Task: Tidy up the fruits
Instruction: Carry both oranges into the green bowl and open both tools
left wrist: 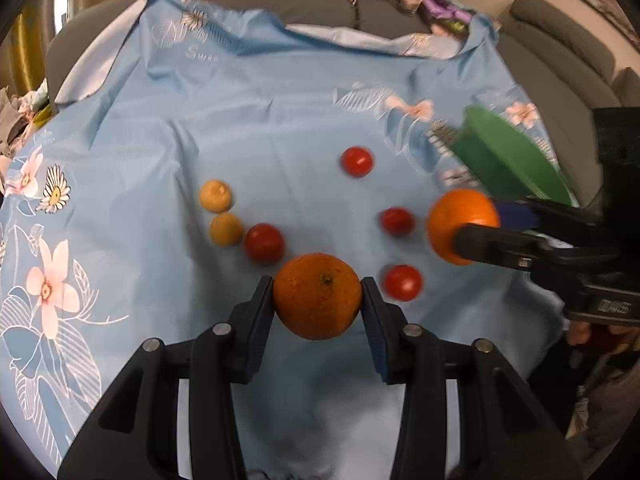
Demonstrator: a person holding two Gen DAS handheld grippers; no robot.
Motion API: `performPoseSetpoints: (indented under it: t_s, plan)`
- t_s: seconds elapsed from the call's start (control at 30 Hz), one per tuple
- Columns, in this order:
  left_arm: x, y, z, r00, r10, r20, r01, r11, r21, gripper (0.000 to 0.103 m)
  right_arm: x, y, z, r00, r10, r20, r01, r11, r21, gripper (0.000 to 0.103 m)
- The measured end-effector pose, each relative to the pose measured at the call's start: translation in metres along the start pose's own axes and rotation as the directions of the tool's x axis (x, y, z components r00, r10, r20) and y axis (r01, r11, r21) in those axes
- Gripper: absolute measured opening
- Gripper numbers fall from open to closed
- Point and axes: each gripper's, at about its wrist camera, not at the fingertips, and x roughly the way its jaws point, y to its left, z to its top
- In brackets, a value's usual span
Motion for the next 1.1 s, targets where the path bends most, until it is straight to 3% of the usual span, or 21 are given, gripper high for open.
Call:
performPoseSetpoints:
  t_s: [0.3, 0.57, 0.87, 1.1]
  plan:
    - [-0.039, -0.036, 0.012, 0.996, -0.038, 0.086, 0.033, 0.998, 0.059, 0.042, -0.034, 0.005, 0.000, 0.997, 0.002, 0.076, -0.002, 1.000, -0.008, 0.046]
    - [-0.043, -0.068, 0.028, 0.991, -0.083, 0.107, 0.071, 0.991, 0.115, 0.042, -0.071, -0.009, -0.005, 0.988, -0.033, 0.152, 0.031, 0.999, 0.017, 0.046]
    - [-0.026, -0.119, 0.062, 0.978, -0.174, 0.111, 0.149, 0.967, 0.206, 0.042, -0.121, -0.051, -0.015, 0.959, -0.160, 0.236, 0.136, 0.984, 0.115, 0.046]
    - [0.000, -0.165, 0.086, 0.968, -0.239, 0.074, 0.209, 0.935, 0.287, 0.042, -0.146, -0.085, -0.026, 0.931, -0.265, 0.249, 0.218, 0.955, 0.203, 0.046]
